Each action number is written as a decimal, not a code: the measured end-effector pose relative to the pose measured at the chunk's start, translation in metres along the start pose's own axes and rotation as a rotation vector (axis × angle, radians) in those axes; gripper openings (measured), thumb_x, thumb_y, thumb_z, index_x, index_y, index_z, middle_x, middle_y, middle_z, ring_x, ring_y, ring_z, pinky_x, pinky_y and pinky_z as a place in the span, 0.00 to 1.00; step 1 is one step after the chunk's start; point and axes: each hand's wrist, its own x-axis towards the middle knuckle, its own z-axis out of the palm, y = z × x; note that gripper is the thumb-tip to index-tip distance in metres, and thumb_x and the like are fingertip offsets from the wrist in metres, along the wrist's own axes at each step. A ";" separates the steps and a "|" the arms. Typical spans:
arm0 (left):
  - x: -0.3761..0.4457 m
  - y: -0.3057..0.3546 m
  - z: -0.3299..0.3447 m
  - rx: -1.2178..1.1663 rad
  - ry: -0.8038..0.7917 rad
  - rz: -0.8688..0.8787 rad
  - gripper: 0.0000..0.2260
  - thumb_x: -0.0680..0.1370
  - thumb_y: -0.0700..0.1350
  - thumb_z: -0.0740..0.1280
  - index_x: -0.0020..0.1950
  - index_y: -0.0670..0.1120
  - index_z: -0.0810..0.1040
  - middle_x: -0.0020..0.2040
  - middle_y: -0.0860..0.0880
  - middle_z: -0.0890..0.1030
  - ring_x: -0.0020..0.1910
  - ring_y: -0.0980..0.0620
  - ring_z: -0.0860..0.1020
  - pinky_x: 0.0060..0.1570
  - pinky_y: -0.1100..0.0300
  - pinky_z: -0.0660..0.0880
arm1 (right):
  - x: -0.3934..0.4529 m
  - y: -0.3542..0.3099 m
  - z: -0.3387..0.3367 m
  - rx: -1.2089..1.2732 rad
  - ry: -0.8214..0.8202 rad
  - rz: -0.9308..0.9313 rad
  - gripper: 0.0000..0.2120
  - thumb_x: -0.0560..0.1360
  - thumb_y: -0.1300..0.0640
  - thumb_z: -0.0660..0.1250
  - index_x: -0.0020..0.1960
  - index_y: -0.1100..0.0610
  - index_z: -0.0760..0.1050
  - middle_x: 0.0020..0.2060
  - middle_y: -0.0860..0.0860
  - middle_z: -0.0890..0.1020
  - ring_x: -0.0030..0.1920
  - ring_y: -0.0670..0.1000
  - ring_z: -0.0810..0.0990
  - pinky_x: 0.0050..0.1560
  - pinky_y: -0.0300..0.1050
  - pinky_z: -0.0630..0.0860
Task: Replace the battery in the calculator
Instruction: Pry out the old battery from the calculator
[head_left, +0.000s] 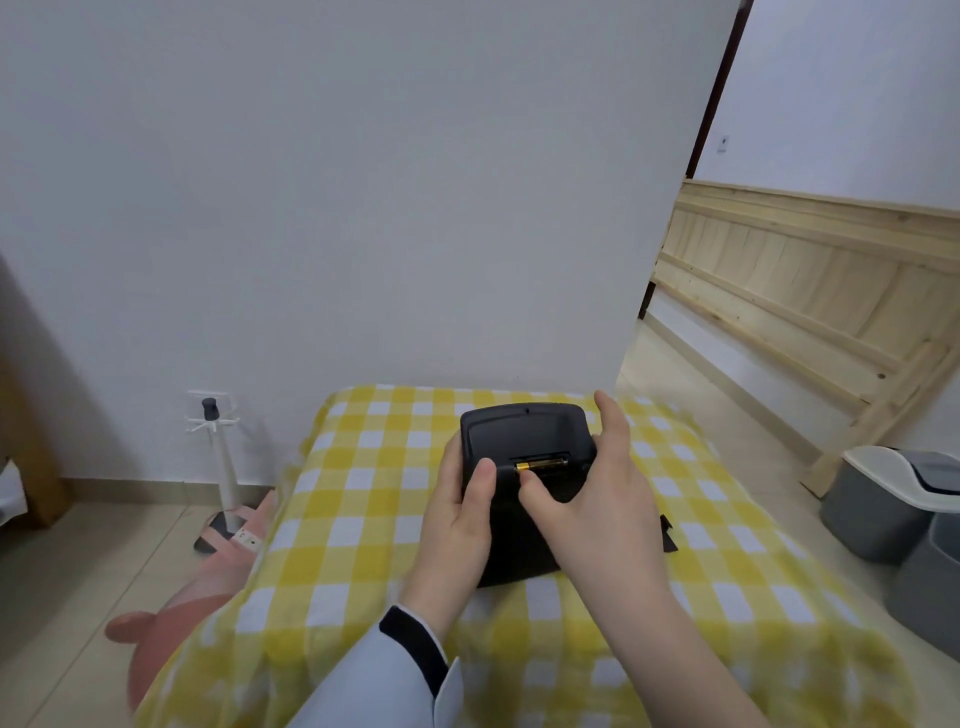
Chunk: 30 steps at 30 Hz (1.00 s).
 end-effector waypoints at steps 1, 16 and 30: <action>0.001 0.000 0.001 0.013 0.003 0.020 0.14 0.79 0.51 0.56 0.61 0.64 0.71 0.57 0.68 0.79 0.60 0.66 0.75 0.52 0.77 0.68 | 0.001 0.000 -0.001 0.005 0.001 -0.005 0.43 0.63 0.44 0.69 0.70 0.39 0.47 0.56 0.46 0.78 0.54 0.53 0.76 0.44 0.47 0.74; -0.003 -0.014 0.001 0.036 0.022 0.168 0.19 0.78 0.56 0.55 0.69 0.59 0.67 0.62 0.64 0.77 0.64 0.60 0.74 0.58 0.72 0.69 | -0.006 0.001 0.003 -0.068 0.081 -0.059 0.43 0.60 0.41 0.67 0.69 0.38 0.49 0.44 0.42 0.74 0.47 0.53 0.77 0.38 0.44 0.69; -0.001 -0.015 0.002 0.026 0.019 0.184 0.20 0.78 0.55 0.55 0.69 0.54 0.67 0.60 0.67 0.77 0.63 0.63 0.74 0.57 0.74 0.68 | -0.003 -0.006 0.001 -0.229 0.148 -0.065 0.39 0.60 0.43 0.68 0.65 0.46 0.55 0.32 0.45 0.75 0.32 0.54 0.73 0.32 0.44 0.64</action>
